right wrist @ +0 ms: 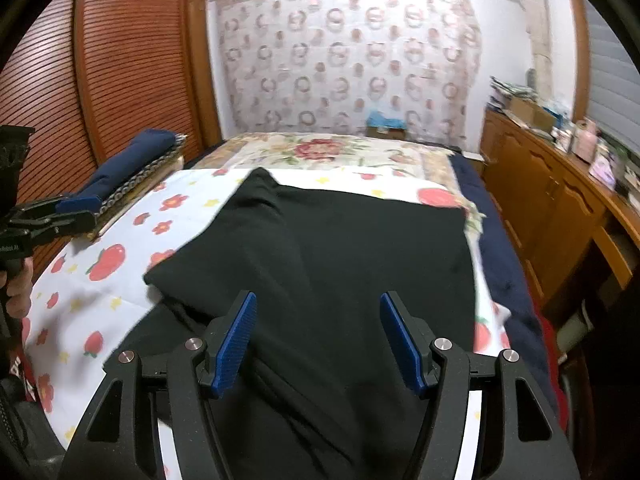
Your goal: Fold small clothes
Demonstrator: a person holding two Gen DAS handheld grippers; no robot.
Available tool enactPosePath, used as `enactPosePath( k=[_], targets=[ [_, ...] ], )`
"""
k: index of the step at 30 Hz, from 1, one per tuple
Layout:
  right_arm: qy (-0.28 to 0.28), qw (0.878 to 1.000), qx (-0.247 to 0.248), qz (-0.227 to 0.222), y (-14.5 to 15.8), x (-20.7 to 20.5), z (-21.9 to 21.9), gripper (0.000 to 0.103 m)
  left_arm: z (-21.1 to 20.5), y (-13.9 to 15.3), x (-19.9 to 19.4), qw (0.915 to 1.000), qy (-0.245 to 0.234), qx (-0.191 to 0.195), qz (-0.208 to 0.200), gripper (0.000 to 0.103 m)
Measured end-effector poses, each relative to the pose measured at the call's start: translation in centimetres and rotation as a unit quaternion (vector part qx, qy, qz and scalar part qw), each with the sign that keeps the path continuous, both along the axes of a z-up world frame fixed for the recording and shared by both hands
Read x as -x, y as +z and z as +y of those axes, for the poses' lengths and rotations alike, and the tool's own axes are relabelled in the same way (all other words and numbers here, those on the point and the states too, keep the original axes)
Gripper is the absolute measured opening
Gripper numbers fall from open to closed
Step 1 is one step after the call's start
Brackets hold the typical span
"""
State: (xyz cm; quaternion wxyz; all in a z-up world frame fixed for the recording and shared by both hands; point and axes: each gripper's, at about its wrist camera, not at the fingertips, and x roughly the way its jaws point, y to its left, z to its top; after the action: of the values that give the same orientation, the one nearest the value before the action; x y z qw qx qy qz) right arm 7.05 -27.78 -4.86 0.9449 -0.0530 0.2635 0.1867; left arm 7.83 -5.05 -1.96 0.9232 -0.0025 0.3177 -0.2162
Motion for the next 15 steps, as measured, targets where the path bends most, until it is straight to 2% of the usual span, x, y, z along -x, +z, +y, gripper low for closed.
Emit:
enactPosePath(
  k=[3, 6, 10, 15],
  targets=[
    [0.021, 1.0, 0.007, 0.0, 0.2, -0.7, 0.9, 0.066, 0.7, -0.3, 0.4, 0.9998, 0.016, -0.009, -0.011, 0.073],
    [0.042, 0.999, 0.014, 0.004, 0.1, -1.5, 1.7, 0.066, 1.7, -0.5, 0.8, 0.9996, 0.021, -0.002, -0.019, 0.077],
    [0.068, 0.997, 0.021, 0.014, -0.2, -2.5, 2.8, 0.066, 3.0, -0.7, 1.0, 0.999, 0.037, 0.002, -0.026, 0.091],
    [0.104, 0.993, 0.045, 0.023, -0.4, -3.3, 4.0, 0.066, 4.5, -1.0, 0.8, 0.9981, 0.055, 0.009, -0.027, 0.092]
  ],
)
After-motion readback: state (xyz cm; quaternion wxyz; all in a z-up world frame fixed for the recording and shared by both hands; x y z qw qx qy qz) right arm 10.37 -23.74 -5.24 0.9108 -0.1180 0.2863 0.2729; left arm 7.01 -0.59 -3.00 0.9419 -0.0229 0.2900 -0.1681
